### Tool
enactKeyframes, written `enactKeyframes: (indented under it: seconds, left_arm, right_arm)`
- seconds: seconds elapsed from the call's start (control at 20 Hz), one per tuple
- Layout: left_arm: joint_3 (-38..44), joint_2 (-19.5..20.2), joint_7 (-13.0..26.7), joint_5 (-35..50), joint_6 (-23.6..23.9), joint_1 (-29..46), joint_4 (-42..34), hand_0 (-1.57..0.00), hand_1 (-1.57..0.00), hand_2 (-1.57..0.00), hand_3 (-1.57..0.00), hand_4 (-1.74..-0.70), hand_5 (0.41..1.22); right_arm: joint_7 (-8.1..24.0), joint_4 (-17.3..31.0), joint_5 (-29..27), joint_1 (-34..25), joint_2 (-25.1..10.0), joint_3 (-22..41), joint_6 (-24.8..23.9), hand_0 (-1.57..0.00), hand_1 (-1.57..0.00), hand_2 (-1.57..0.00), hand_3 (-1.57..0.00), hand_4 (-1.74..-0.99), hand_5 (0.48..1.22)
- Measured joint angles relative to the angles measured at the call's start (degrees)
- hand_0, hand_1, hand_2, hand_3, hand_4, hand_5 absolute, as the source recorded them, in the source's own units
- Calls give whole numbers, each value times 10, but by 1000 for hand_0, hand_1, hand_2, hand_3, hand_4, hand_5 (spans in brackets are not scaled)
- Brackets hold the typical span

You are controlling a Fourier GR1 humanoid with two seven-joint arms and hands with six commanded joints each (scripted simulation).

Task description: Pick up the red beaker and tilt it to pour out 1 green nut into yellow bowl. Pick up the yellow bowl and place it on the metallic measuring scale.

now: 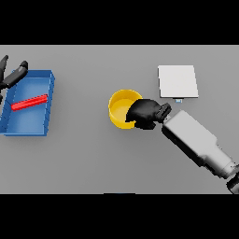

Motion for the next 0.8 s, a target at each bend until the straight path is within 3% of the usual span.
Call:
enactKeyframes:
  seconds: [0.1,0.25,0.55,0.8]
  left_arm:
    - [12,4,0,-10,7,2,3,1,1,1,1,-717,693]
    - [32,18,0,-32,15,7,6,1,1,1,1,-717,696]
    - [39,24,0,-38,25,3,18,1,1,1,1,-722,688]
    - [45,28,0,-48,32,1,26,1,1,1,1,-718,686]
  right_arm:
    - [-8,2,-4,2,-5,-4,-6,-1515,-1511,-1314,-1285,-1720,1206]
    - [7,-9,-11,-2,-10,-17,0,-1542,-1540,-1331,-1340,-1730,1213]
    - [18,-61,-37,-3,-44,-55,34,-1563,-1563,-1432,-1208,-1738,1219]
    - [45,-88,-38,-4,-64,-80,35,-1559,-1568,-1512,-1163,-1740,1220]
